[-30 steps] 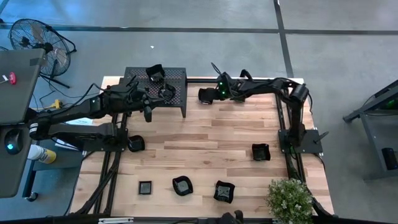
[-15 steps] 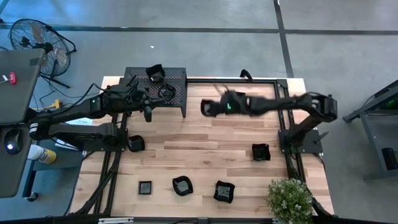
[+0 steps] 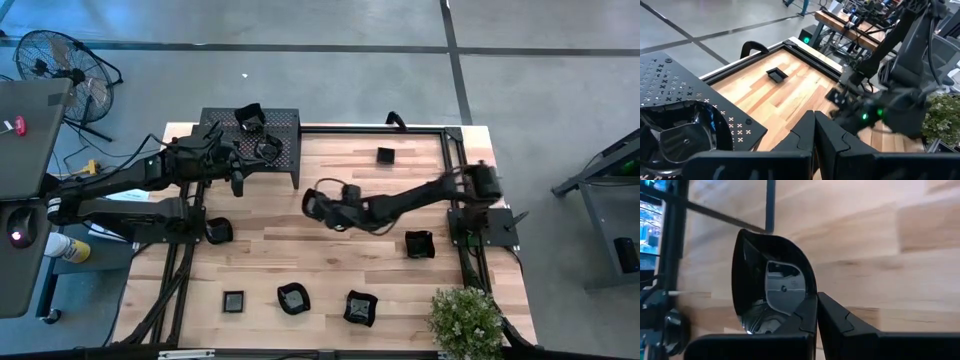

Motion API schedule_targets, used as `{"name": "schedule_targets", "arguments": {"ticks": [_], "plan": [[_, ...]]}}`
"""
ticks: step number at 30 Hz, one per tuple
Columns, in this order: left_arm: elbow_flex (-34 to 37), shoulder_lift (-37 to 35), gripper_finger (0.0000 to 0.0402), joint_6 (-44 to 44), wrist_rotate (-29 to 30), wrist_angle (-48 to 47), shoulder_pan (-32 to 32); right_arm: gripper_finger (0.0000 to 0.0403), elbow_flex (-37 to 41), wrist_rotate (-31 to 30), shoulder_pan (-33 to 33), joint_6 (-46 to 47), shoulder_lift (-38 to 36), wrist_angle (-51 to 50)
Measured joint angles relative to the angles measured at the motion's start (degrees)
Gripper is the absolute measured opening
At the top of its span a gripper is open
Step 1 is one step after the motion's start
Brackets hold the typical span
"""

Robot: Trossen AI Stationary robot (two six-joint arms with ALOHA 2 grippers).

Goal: Pick & Place Mini shaped plates
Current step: Stack the black leaf shaped plate on the other black leaf shaped plate on the shelf

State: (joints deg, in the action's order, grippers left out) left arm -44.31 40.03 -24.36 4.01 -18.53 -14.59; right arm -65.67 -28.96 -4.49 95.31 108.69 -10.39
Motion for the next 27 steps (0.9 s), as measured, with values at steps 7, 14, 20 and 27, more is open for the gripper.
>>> {"name": "schedule_targets", "arguments": {"ticks": [7,14,20,27], "plan": [[-0.02,0.0,0.0,-0.02,0.89,-4.03,0.0,0.0001,-7.62,2.62,-0.02,2.4,9.19,-0.09],[-0.02,0.0,0.0,-0.65,1.1,-6.35,0.0,0.0041,-9.81,5.39,0.79,0.5,9.93,-0.33],[-0.02,-0.02,0.0,-2.29,1.1,-9.39,0.1,0.0105,-9.75,10.07,2.8,-14.29,5.31,-6.41],[-0.02,3.2,0.0,-12.96,9.02,-12.53,8.33,0.0079,-6.81,20.97,6.42,-47.04,-4.12,-5.07]]}}
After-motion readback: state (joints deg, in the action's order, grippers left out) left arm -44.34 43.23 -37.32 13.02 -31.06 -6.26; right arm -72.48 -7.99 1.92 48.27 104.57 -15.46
